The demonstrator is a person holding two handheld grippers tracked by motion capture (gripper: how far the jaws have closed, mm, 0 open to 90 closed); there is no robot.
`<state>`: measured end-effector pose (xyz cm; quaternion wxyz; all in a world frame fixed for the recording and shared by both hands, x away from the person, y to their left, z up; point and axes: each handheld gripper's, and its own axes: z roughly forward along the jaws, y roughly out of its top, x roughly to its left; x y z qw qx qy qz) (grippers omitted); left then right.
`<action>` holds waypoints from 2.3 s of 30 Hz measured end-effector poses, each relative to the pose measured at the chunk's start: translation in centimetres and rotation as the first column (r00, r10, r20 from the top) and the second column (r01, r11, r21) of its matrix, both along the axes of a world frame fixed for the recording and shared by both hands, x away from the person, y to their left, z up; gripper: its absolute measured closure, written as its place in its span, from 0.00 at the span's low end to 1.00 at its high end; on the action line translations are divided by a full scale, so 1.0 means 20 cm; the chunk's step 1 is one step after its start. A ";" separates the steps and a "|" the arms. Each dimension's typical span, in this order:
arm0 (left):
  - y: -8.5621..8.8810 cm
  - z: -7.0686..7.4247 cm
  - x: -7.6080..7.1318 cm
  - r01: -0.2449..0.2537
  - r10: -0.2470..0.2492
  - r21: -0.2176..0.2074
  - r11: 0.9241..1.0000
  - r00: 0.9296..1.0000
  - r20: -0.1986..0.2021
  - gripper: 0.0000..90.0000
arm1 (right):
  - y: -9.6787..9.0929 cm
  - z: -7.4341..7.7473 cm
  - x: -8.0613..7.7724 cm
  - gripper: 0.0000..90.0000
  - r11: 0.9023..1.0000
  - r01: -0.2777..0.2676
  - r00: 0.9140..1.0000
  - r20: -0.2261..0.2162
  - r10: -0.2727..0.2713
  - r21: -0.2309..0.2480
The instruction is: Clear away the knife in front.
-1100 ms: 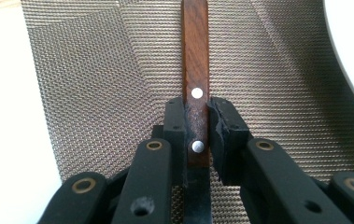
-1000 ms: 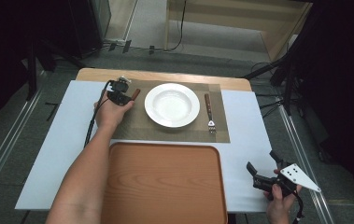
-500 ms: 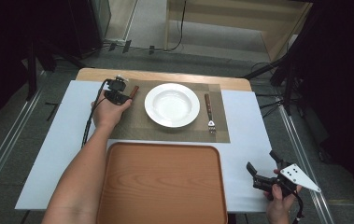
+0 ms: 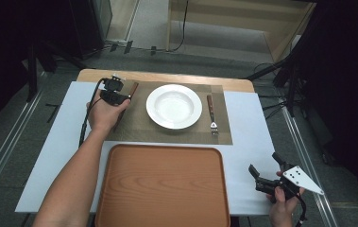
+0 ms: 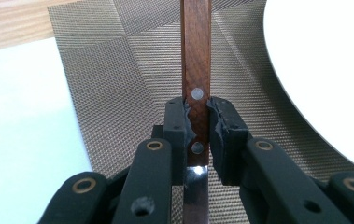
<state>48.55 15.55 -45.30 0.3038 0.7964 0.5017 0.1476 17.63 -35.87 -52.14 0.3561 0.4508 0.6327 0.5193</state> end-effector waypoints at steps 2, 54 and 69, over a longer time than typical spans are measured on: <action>0.00 0.01 -0.01 0.006 -0.006 -0.003 1.000 1.000 0.003 0.85 | 0.00 0.00 0.00 0.00 1.000 0.000 1.000 -0.002 0.000 0.002; 0.01 0.11 -0.57 0.126 -0.125 -0.007 0.992 0.991 0.036 0.85 | 0.01 0.00 0.00 0.00 1.000 -0.008 1.000 0.004 0.008 -0.011; 0.01 0.14 -0.76 0.155 -0.154 -0.042 0.987 0.988 0.033 0.85 | 0.01 0.00 0.00 0.00 1.000 -0.009 1.000 0.005 0.009 -0.014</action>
